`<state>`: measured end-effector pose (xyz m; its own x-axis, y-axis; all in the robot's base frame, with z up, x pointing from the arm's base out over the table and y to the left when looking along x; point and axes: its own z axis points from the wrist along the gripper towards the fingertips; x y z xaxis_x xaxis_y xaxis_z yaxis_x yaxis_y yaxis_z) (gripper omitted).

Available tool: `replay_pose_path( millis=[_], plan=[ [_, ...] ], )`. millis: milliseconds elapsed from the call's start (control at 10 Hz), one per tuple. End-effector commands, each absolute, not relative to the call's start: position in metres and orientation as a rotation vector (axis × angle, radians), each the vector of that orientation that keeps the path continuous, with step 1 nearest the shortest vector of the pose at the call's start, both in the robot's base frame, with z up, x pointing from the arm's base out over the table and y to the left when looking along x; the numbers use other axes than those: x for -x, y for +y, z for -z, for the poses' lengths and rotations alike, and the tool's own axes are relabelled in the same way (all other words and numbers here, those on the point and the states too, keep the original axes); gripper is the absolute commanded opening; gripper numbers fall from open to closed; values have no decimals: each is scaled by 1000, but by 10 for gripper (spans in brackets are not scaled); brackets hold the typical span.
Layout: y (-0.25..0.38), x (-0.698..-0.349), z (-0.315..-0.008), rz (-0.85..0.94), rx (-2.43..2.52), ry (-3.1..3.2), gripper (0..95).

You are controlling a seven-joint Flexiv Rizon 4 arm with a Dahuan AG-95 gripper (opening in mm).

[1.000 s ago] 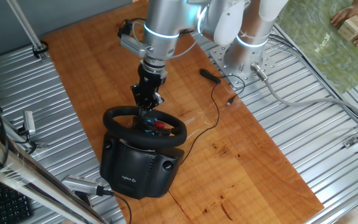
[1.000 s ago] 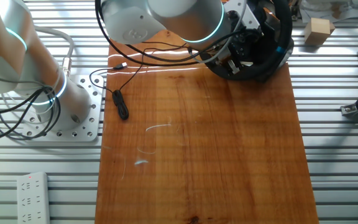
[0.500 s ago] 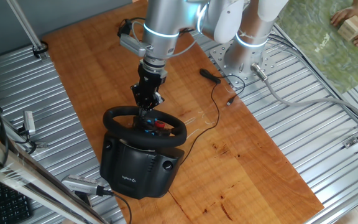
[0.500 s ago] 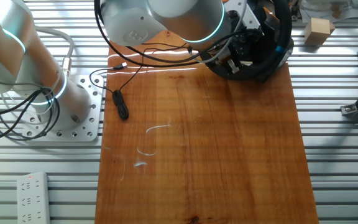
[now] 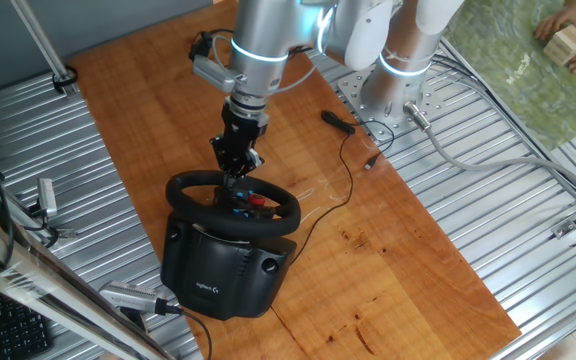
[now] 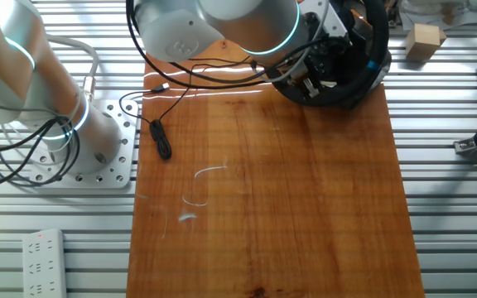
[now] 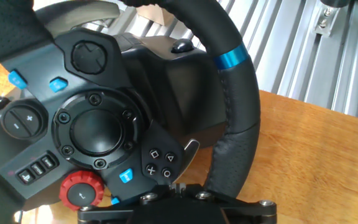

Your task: Rotate the steering wheel 90 degrees clockwise

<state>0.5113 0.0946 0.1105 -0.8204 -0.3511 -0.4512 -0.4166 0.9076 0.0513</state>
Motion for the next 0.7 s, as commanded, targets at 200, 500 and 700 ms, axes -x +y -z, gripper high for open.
replay_pose_path(
  millis=[200,500,700],
  plan=[
    [95,-513,-110,-184,549,2632,0],
    [95,-513,-110,-180,578,2627,0],
    [95,-513,-110,-168,634,2620,0]
  ],
)
